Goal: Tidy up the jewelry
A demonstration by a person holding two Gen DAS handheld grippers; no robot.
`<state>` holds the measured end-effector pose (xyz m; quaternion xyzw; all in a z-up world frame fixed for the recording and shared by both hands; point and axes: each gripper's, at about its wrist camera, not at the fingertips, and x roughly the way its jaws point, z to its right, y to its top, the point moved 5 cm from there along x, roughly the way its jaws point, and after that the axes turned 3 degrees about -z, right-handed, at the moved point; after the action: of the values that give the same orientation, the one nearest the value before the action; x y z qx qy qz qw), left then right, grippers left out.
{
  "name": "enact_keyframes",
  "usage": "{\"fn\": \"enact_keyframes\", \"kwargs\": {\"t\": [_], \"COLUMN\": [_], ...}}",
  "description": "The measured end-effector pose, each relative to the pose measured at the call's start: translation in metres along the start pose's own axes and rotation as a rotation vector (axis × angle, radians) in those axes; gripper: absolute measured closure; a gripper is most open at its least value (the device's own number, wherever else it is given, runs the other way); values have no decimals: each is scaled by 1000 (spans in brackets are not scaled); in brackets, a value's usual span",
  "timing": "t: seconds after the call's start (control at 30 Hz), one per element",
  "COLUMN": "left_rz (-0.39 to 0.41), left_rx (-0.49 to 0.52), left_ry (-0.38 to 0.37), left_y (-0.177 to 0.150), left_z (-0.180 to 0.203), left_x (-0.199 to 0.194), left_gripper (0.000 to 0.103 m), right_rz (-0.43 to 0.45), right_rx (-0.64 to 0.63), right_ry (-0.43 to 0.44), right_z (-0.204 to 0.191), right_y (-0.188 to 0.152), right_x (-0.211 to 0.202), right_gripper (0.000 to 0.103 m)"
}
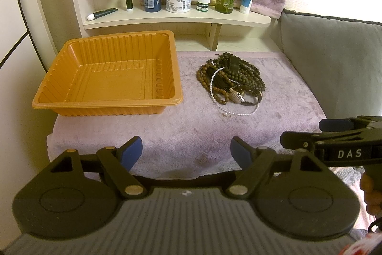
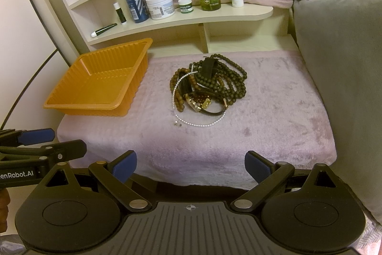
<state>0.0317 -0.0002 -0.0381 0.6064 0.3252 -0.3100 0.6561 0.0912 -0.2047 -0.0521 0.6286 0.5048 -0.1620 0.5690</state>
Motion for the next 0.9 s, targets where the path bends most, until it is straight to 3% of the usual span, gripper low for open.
{"fn": "enact_keyframes", "kwargs": {"t": [0.9], "left_rz": [0], "left_rx": [-2], "left_ry": [-2], "left_y": [0], "left_z": [0], "left_x": [0], "left_gripper": [23], "right_rz": [3], "right_rx": [0], "right_ry": [-1], "right_z": [3], "right_y": [-5], "right_x": [5], "right_gripper": [6]}}
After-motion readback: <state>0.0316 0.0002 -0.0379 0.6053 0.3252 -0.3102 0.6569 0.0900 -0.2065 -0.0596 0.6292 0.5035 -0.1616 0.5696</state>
